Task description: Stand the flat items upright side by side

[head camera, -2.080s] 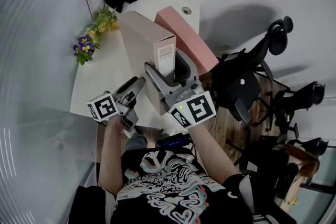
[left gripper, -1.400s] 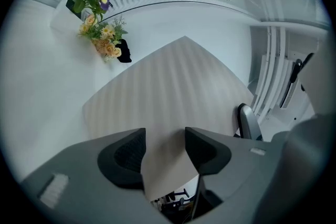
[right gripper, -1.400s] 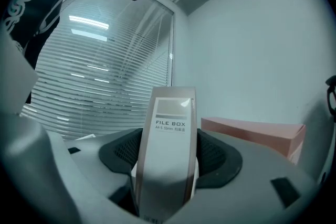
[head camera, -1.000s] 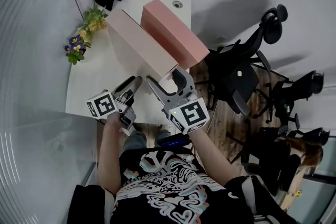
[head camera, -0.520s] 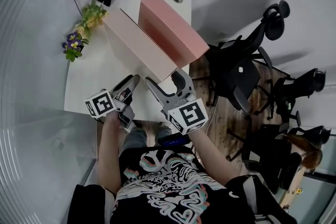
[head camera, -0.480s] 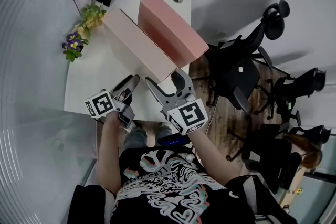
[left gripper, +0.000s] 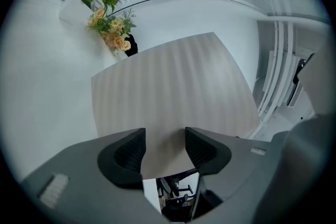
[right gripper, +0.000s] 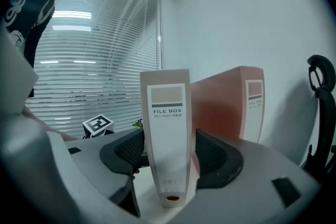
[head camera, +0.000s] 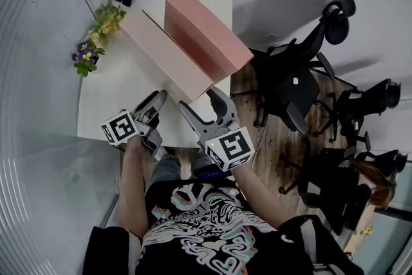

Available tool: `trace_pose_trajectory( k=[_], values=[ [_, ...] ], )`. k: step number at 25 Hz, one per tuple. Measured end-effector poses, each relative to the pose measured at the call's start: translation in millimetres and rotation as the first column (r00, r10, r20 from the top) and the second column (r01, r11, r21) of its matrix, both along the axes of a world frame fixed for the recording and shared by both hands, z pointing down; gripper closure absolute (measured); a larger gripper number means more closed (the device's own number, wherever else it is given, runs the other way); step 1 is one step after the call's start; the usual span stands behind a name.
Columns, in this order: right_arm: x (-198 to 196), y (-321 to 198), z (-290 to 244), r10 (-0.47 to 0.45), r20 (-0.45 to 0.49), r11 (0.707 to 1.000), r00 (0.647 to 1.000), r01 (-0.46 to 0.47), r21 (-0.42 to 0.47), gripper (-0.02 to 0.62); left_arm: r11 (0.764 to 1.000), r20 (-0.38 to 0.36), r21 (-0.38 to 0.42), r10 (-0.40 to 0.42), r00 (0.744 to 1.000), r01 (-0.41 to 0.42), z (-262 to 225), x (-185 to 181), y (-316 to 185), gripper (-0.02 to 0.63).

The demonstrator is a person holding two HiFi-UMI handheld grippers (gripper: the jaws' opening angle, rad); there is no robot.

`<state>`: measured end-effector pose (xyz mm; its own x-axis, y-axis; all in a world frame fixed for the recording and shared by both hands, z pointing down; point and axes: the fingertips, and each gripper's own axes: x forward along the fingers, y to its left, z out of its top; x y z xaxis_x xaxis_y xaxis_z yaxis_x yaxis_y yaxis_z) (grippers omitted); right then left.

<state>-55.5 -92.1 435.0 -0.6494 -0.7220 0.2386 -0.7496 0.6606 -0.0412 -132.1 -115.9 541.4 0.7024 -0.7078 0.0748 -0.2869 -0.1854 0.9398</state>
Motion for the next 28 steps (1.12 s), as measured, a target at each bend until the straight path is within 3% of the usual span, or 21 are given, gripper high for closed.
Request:
trace_pose_trajectory(
  k=[6, 28],
  values=[
    [1, 6, 4, -0.01, -0.003, 1.0, 1.0, 0.01, -0.008, 0.341, 1.0, -0.003, -0.011, -0.027, 1.0, 0.027, 3, -5, -1, 0.388],
    [26, -2, 1, 0.018, -0.069, 1.0, 0.997, -0.018, -0.005, 0.341, 1.0, -0.004, -0.017, 0.019, 1.0, -0.019, 4, 24, -7, 0.388]
  ],
)
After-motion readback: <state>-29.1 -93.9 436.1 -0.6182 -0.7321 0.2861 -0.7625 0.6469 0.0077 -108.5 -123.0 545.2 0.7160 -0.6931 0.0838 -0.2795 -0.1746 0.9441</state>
